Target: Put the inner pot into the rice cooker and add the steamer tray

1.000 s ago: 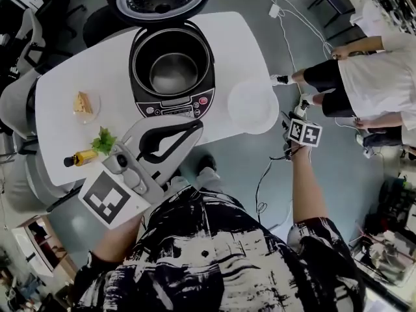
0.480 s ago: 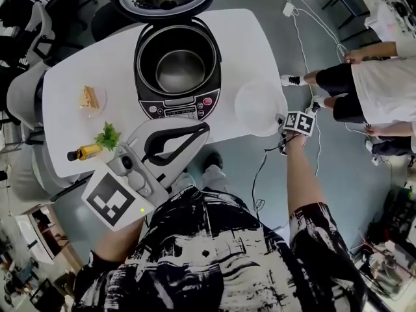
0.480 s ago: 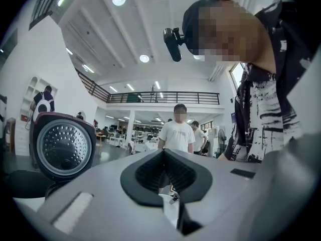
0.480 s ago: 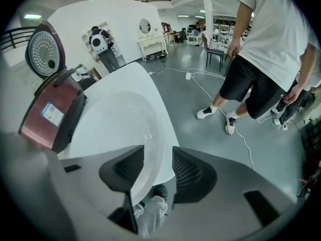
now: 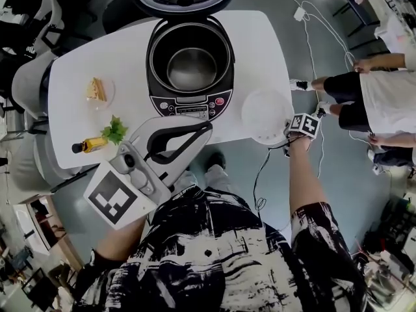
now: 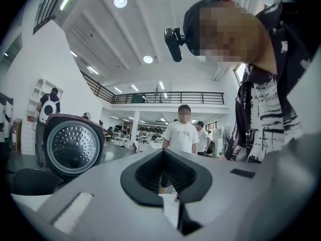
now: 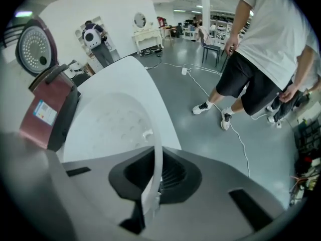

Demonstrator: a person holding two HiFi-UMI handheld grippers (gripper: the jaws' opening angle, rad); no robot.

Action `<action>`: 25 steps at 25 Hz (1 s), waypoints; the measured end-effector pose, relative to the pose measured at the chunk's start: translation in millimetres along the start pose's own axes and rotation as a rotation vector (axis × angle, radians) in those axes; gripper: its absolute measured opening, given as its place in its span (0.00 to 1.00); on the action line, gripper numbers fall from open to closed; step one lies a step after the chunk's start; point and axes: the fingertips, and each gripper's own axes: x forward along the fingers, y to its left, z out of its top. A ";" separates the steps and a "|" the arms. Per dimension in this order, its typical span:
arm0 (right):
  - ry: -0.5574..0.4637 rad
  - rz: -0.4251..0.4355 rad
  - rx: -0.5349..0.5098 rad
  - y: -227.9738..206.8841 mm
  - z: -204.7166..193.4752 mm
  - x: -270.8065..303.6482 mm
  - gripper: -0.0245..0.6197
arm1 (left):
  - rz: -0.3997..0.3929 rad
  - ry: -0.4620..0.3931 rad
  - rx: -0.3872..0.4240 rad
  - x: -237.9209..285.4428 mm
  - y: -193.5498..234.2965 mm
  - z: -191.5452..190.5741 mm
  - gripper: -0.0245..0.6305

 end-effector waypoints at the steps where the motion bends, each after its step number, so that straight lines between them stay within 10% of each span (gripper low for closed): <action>1: 0.001 0.004 0.001 0.5 0.7 -2.9 0.04 | 0.001 -0.004 -0.001 -1.1 0.4 0.7 0.04; 13: -0.177 0.194 -0.097 69.3 101.3 -140.3 0.04 | -0.037 -0.098 0.010 -19.1 -4.4 22.6 0.04; 25: -0.268 0.449 -0.485 320.8 177.6 -220.7 0.04 | 0.001 -0.172 0.020 -61.7 -3.3 38.5 0.04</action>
